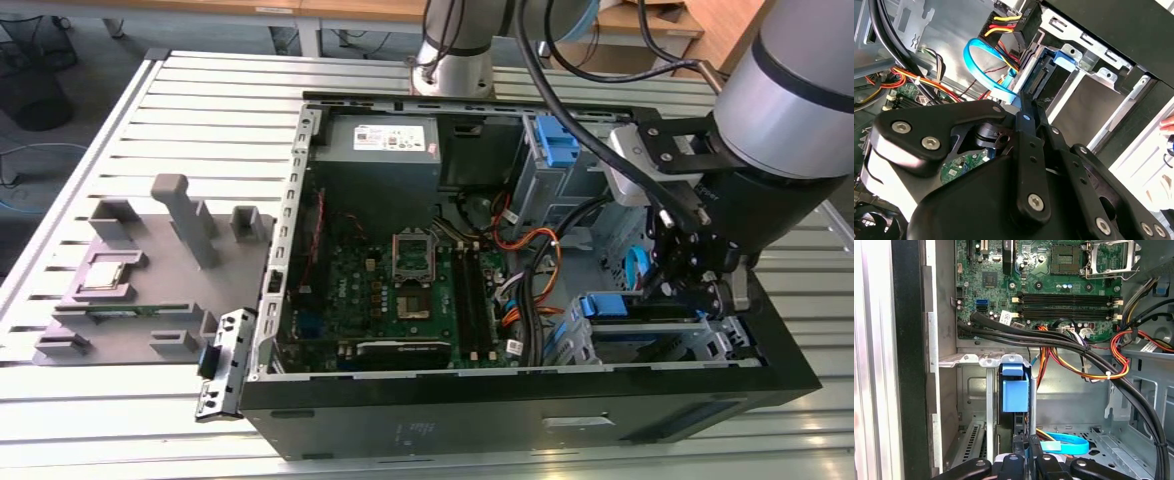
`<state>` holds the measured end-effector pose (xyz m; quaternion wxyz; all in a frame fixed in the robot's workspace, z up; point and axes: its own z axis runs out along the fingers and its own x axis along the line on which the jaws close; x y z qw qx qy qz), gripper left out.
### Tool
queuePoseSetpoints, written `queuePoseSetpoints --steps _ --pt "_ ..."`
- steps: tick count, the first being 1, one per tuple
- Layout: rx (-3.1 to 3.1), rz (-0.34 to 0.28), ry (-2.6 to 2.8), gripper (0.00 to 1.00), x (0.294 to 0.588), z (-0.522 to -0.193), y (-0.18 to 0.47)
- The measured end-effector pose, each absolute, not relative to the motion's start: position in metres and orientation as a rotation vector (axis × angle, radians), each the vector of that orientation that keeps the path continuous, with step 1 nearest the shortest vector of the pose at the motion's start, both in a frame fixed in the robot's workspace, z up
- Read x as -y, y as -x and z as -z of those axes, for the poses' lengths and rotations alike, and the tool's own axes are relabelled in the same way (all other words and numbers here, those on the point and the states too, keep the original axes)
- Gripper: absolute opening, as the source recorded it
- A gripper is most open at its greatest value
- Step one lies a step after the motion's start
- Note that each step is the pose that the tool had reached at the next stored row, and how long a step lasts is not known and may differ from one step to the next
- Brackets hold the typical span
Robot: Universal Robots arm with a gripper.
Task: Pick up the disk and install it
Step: 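Insert the first disk wire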
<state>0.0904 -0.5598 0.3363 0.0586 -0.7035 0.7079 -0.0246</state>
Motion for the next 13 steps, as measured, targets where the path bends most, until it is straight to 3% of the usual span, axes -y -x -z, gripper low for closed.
queuePoseSetpoints --steps 13 --pt "-2.144 0.075 2.131 0.16 0.5599 -0.3328 -0.0904"
